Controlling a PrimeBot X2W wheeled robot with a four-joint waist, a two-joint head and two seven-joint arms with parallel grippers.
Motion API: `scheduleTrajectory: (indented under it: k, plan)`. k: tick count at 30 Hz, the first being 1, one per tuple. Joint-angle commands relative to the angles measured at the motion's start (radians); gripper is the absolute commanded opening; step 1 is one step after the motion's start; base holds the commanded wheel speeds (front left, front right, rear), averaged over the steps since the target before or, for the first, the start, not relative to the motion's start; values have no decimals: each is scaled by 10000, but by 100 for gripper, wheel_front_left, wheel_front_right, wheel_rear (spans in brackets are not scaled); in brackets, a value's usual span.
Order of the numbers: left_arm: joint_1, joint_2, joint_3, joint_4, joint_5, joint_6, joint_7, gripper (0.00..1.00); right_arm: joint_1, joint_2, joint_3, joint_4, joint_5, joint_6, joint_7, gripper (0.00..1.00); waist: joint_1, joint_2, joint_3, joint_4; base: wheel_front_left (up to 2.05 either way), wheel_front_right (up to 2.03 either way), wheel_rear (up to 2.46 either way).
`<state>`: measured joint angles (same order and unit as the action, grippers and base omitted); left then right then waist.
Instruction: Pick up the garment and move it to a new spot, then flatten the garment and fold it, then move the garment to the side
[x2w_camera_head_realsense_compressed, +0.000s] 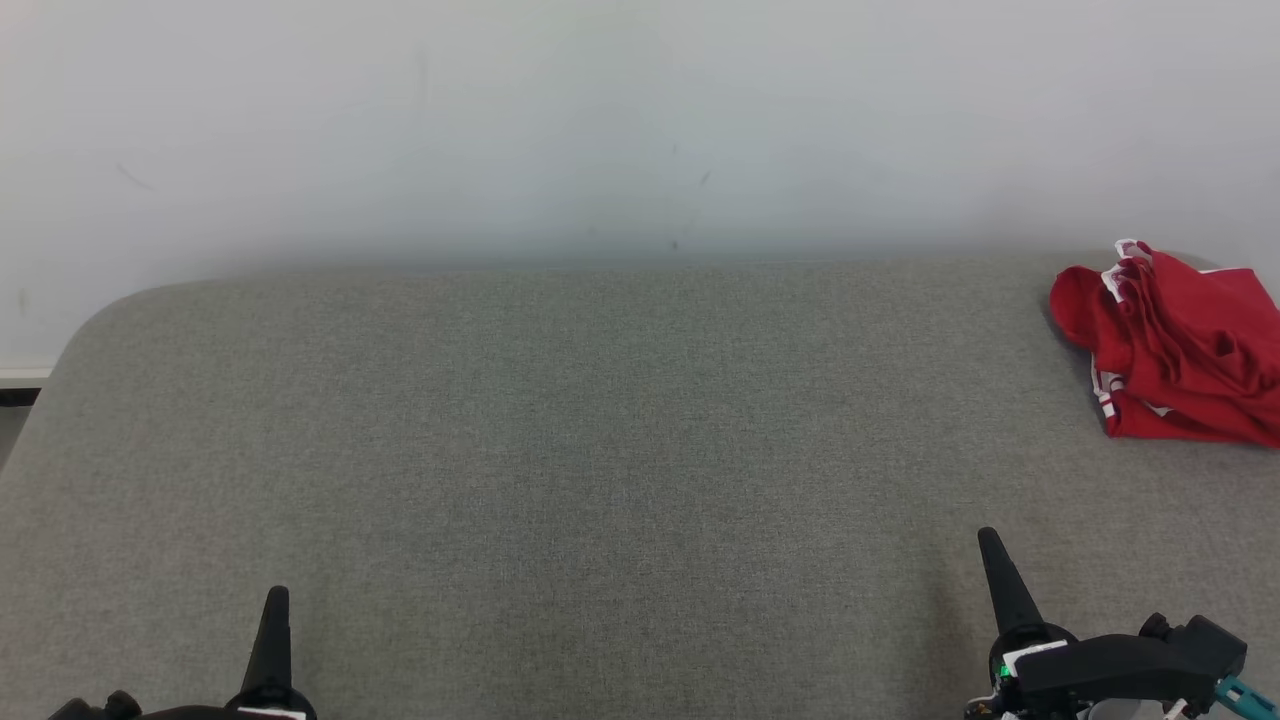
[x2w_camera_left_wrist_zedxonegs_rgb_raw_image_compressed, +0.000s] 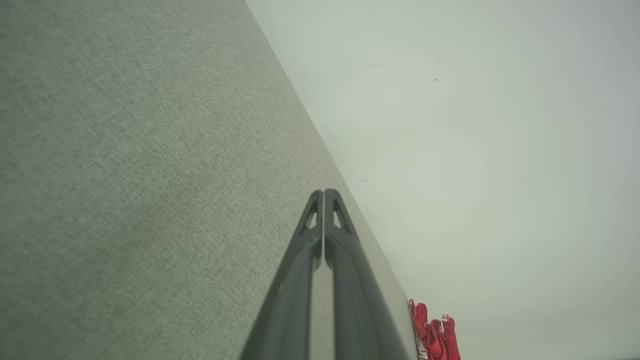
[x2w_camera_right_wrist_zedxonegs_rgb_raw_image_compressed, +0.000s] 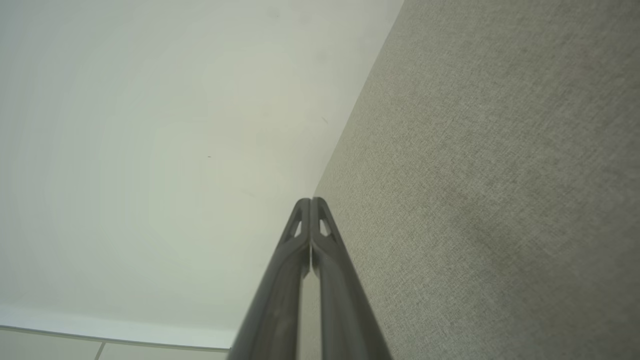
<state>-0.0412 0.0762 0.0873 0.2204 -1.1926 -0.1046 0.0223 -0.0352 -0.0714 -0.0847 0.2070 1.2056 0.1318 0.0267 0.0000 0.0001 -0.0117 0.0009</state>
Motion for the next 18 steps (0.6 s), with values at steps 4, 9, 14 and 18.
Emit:
scheduleTrajectory:
  k: [4, 9, 14, 18]
  plan:
    - [-247, -32, 68, -18, -567, -45, 126, 0, -231, 50, -49, -13, 525, -13, 103, 0, 0, -1, 12, -1, 0, 0, 0]
    - [-334, -71, 98, 19, -1105, -92, 243, 0, -316, 76, -86, 43, 1066, -14, 229, 0, 0, -1, 29, -2, 0, 0, 0]
    - [-363, -94, 124, 44, -1486, -116, 323, 0, -372, 92, -110, 82, 1409, -14, 298, 0, 0, -1, 41, -2, 0, 0, 0]
    - [-421, -116, 145, 71, -1795, -120, 399, 0, -417, 111, -132, 120, 1726, -15, 368, 0, 0, -1, 52, -3, 0, 0, 0]
